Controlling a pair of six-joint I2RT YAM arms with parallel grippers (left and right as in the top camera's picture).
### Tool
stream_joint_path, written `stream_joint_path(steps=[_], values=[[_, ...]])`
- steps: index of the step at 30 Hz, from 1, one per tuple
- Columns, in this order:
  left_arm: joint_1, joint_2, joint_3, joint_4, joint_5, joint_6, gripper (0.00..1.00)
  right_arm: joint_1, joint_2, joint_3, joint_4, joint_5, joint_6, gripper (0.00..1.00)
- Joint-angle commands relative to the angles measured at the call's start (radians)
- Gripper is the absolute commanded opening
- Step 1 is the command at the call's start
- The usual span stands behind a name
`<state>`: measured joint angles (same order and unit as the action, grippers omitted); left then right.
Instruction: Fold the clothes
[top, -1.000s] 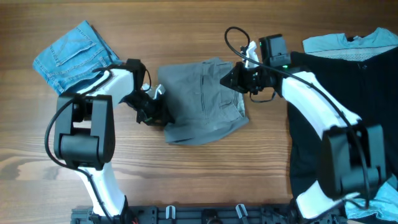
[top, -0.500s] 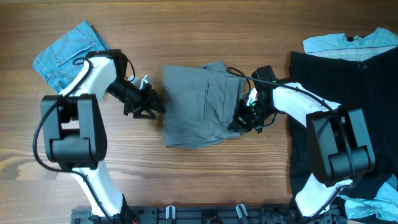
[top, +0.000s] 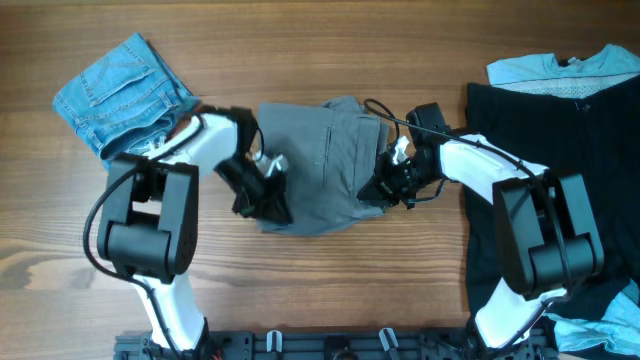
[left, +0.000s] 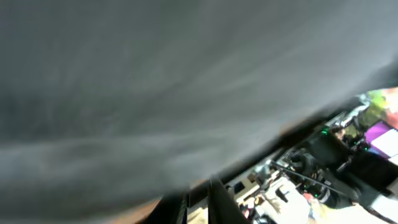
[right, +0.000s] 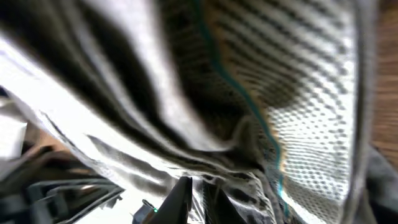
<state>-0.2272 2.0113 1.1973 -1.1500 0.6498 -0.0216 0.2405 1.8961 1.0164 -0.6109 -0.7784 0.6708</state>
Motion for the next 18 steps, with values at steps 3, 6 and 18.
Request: stream_joint_path(steps=[3, 6, 18], values=[[0.033, -0.015, -0.164, 0.203, -0.176, -0.300, 0.12, 0.004, -0.153, -0.001, 0.042, -0.032, -0.118, 0.13], [0.086, -0.015, -0.167, 0.293, -0.251, -0.386, 0.05, 0.004, -0.224, -0.001, 0.056, -0.044, -0.126, 0.16], [0.256, -0.015, 0.194, 0.556, -0.053, -0.427, 0.25, 0.082, -0.266, -0.002, 0.394, 0.451, -0.024, 0.19]])
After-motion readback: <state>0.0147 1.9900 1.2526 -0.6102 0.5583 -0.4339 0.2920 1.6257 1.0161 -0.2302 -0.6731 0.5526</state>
